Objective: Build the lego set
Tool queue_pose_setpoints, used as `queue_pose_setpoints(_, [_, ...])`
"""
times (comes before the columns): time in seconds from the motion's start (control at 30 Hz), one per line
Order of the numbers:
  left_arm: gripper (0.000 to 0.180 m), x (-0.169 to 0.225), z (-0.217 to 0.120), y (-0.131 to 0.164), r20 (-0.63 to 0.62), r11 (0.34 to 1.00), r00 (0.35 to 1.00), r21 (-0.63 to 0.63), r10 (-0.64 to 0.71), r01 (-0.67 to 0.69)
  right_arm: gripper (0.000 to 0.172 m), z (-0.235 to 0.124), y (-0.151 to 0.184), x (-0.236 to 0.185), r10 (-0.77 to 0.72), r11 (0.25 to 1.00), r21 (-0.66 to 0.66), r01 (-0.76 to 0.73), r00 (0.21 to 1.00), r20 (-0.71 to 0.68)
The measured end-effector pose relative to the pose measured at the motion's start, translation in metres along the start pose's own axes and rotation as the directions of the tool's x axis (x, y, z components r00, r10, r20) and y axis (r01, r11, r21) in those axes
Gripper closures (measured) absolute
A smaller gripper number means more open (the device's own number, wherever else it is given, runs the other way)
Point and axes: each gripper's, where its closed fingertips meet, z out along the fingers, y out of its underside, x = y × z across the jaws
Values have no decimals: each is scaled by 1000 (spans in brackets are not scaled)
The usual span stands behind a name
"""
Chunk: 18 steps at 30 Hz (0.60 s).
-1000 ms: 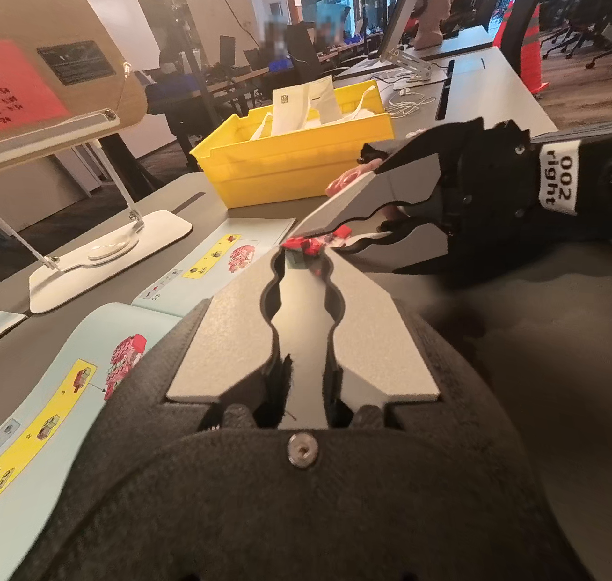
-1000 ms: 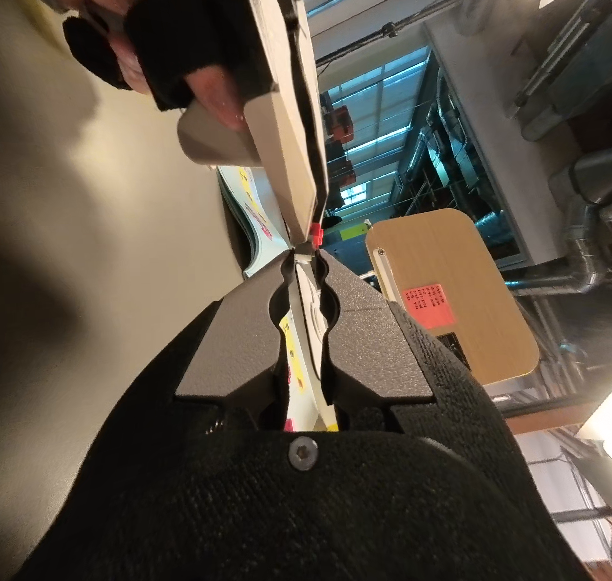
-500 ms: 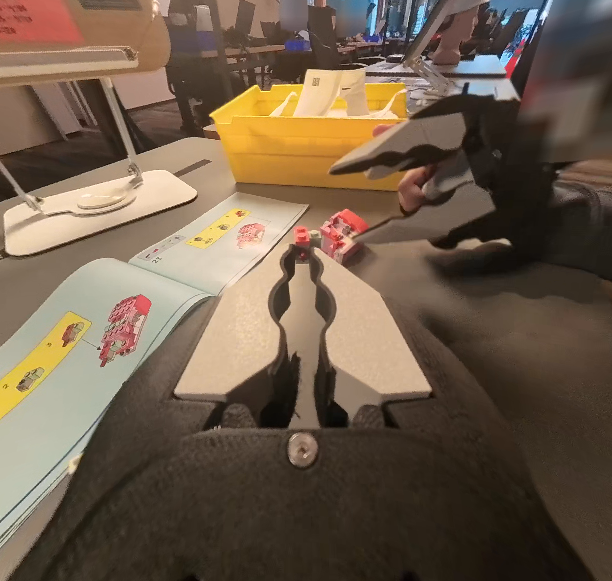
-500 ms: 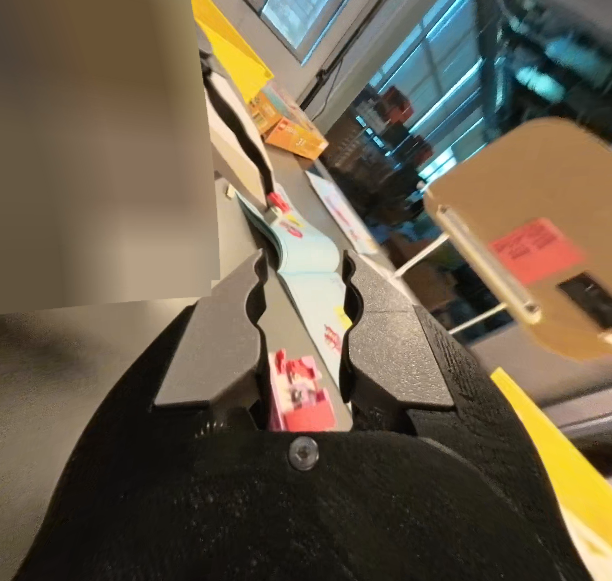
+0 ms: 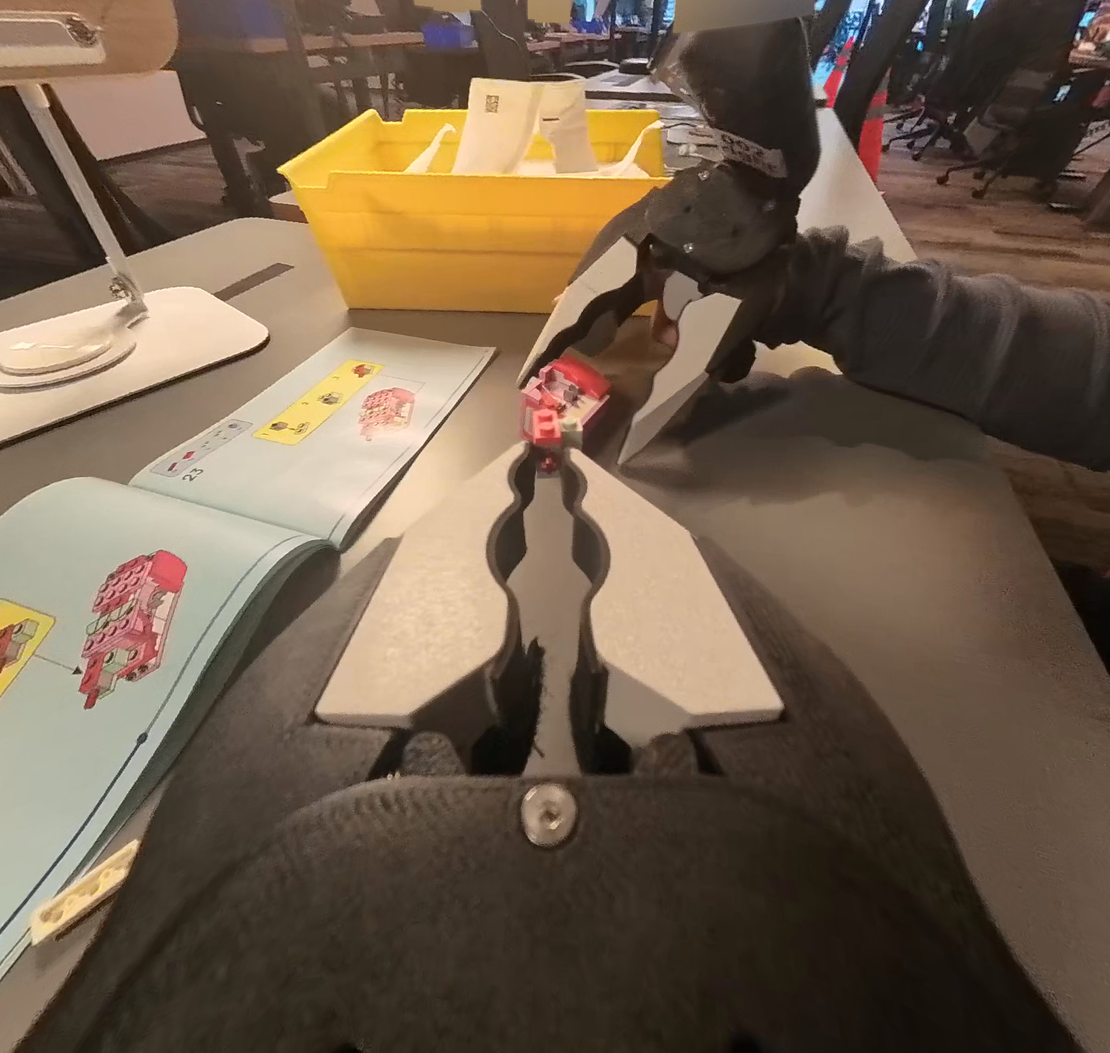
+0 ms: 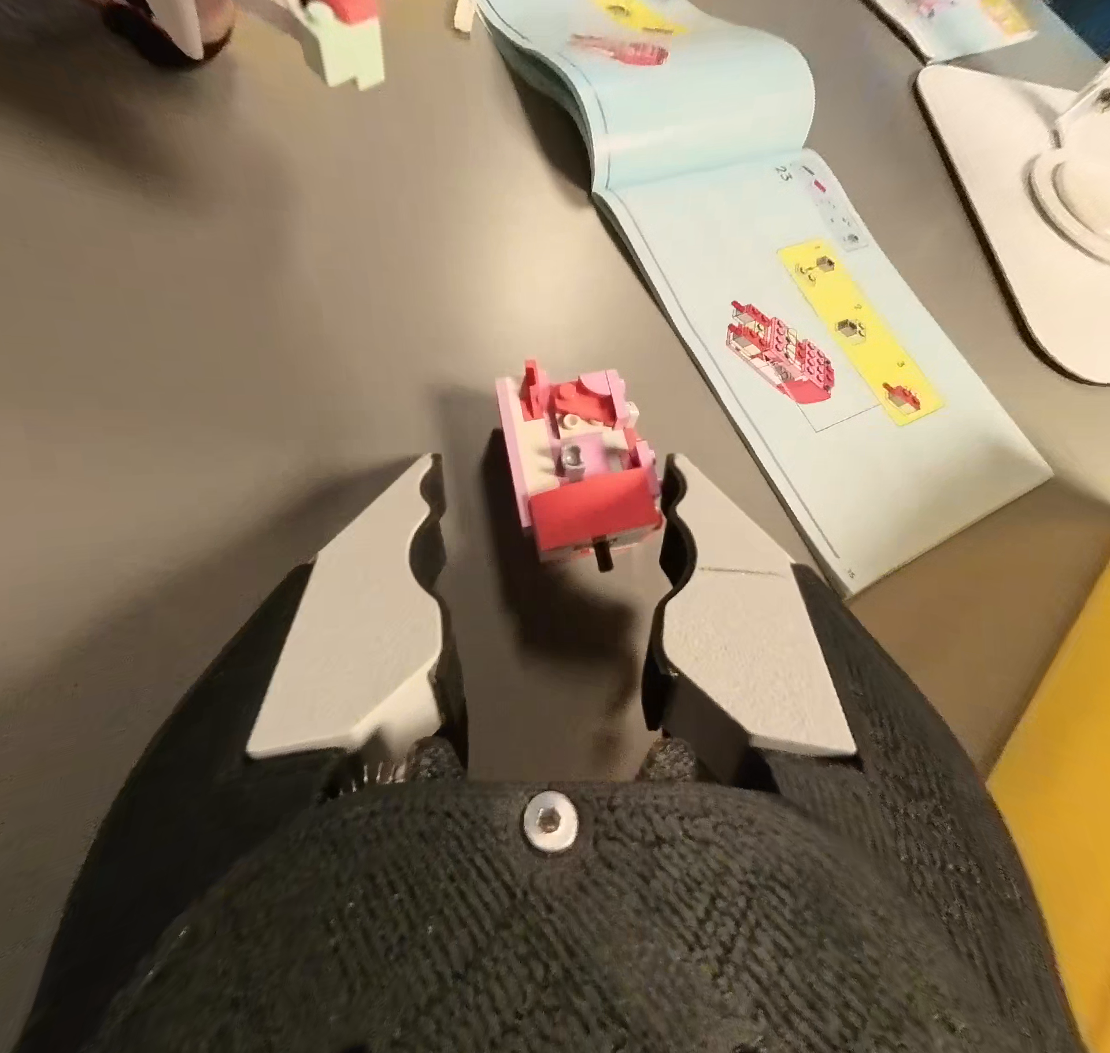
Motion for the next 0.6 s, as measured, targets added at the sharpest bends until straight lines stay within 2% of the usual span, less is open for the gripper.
queue_pose_setpoints(0.17, [174, 1, 1, 1, -8, 1000, 1000, -6, 1, -2, 110, 0, 0, 3, 30, 1000, -1, -30, 999, 11])
queue_pose_setpoints(0.23, [174, 1, 1, 1, -9, 1000, 1000, -7, -1, 1, 125, -2, -3, 4, -18, 999, 29, 18, 1000, -13])
queue_pose_setpoints(0.4, [173, 3, 1, 1, -20, 1000, 1000, -10, -12, 12, 125, -2, -5, 4, -151, 988, 33, 154, 985, -78])
queue_pose_setpoints(0.6, [173, 5, 3, 3, -45, 999, 998, -28, -35, 34, 125, -2, -5, 3, -228, 973, -3, 229, 967, -115])
